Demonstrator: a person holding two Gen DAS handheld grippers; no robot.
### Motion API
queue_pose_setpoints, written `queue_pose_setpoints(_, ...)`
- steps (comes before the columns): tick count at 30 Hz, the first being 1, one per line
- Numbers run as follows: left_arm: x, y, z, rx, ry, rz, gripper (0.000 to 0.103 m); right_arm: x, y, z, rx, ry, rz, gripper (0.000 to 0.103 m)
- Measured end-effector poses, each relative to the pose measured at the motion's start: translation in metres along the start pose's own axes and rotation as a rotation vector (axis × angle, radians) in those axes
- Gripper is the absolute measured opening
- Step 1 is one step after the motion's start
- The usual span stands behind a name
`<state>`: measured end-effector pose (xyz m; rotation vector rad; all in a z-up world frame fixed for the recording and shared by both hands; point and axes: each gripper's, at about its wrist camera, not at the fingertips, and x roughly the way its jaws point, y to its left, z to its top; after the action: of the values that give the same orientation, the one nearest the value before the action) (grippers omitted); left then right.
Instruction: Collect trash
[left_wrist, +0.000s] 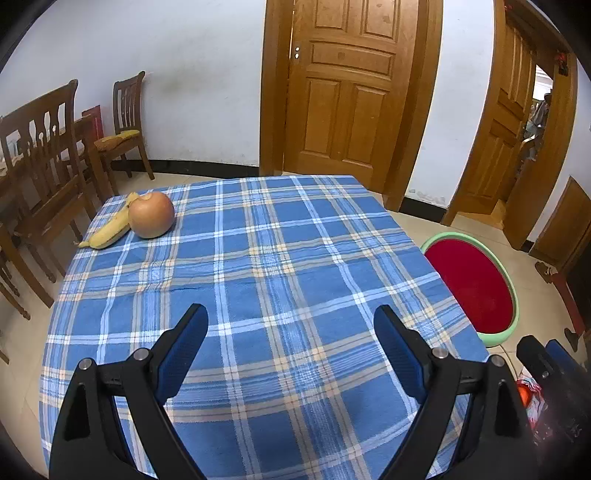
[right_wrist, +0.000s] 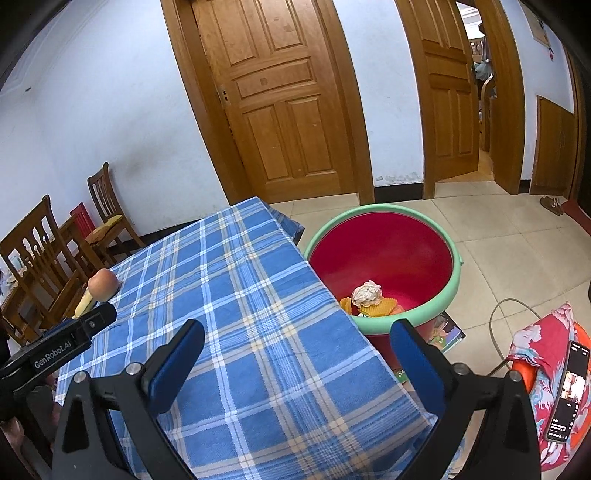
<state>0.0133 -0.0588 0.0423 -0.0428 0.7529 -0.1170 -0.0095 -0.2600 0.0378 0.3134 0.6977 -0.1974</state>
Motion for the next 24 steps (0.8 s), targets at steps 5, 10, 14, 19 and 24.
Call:
queue_pose_setpoints(5,0.0003,0.0019,-0.0005,-0.001,-0.001,-0.003,0.09,-0.0003,0.0005,0.0,0.0,0.0,-0.001,0.102)
queue_pose_setpoints(10,-0.0001,-0.0002,-0.0007,0.006,-0.003,-0.01,0.09,-0.0002,0.0,0.0,0.0,0.0,-0.001,0.102)
queue_pose_setpoints(14,0.0001,-0.0016,-0.001,0.01,-0.002,-0.015,0.09,-0.0005,0.0003,-0.0001,0.0,-0.001,-0.001,0.102)
queue_pose_setpoints(19,-0.0007,-0.0018,-0.0014,0.01,-0.002,-0.015,0.09,-0.0002,0.0,-0.0002,0.0,-0.001,0.0,0.102)
queue_pose_setpoints(24,-0.0008,-0.0018,-0.0013,0.01,-0.003,-0.018,0.09,-0.0001,0.0,-0.0003,0.0,-0.001,0.0,0.102)
